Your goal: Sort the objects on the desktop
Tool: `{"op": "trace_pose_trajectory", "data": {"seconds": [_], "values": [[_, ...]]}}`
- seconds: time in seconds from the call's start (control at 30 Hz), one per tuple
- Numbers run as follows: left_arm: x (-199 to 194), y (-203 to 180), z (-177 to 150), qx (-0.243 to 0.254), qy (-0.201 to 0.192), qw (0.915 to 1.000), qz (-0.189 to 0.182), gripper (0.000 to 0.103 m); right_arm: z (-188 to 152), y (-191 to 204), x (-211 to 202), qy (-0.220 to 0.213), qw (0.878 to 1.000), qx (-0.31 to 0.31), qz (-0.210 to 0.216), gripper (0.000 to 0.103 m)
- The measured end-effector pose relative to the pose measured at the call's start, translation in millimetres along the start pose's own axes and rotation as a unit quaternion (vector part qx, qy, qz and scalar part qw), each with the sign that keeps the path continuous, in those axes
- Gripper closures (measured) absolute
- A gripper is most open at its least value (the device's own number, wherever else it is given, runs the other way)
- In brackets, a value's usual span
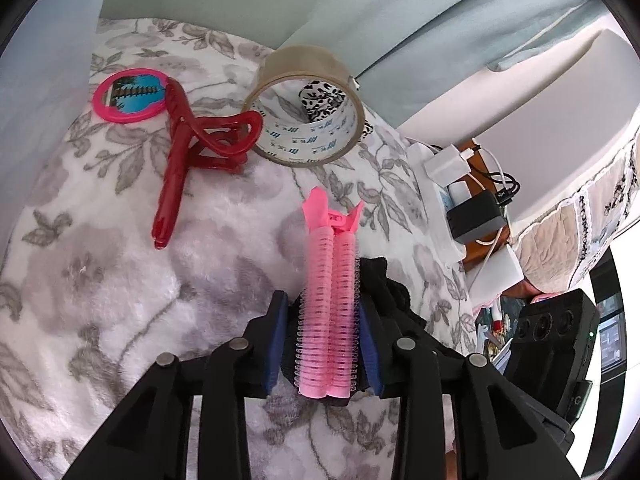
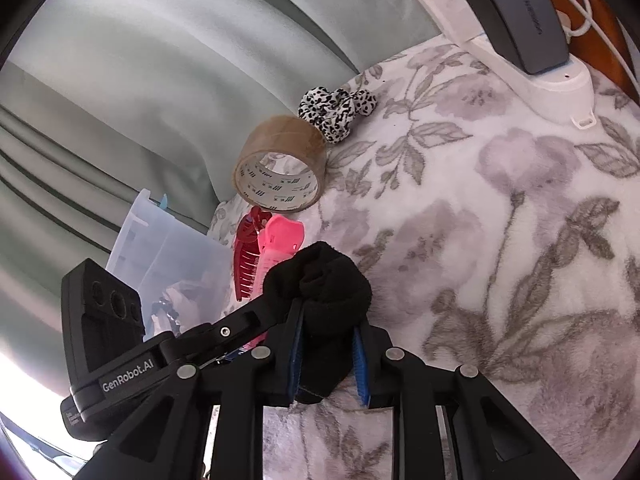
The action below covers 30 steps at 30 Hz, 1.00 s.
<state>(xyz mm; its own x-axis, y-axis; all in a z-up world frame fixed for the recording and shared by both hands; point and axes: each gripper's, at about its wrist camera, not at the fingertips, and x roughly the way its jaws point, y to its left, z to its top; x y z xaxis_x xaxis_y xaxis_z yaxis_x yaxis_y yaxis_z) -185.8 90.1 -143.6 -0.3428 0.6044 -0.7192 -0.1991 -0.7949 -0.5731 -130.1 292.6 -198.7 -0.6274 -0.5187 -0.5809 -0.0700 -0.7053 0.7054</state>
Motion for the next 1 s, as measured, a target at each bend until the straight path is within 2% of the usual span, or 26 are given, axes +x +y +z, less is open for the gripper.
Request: {"op": "trace_pose_trajectory", "data": {"seconds": [0.07,0.3,0.7,0.77,0.8,0.83,0.93,1.0], "values": [[-2,1,0,-0.003,-0.003,1.0000,-0.005,0.075,0,-2,-2,-0.001,1.000,0.005,0.002,0.082],[-14,13,-1,-0.034,-0.013,0.9991,-0.022,0.075,6,-2,-17,-0.016,1.000,0.001,-0.003,0.093],[-25,11,-10,-0.024,-0.010,0.9990,-0.036,0.075,11,-17,-37,-0.045,0.998,0.017,-0.034,0.096],[-26,12,-11,-0.026,-0.010,0.9990,-0.036,0.075,12,-18,-40,-0.049,0.998,0.015,-0.044,0.098],[-26,14,-11,-0.027,-0.012,0.9992,-0.025,0.075,13,-19,-42,-0.053,0.997,0.015,-0.061,0.102],[-28,16,-11,-0.027,-0.014,0.9994,-0.018,0.075,13,-21,-44,-0.058,0.995,0.015,-0.075,0.102],[-30,25,-10,-0.042,-0.013,0.9988,-0.023,0.075,15,-28,-54,-0.072,0.995,0.034,-0.057,0.102],[-29,24,-12,-0.038,-0.011,0.9990,-0.021,0.075,16,-24,-58,-0.077,0.995,0.025,-0.051,0.098]]}}
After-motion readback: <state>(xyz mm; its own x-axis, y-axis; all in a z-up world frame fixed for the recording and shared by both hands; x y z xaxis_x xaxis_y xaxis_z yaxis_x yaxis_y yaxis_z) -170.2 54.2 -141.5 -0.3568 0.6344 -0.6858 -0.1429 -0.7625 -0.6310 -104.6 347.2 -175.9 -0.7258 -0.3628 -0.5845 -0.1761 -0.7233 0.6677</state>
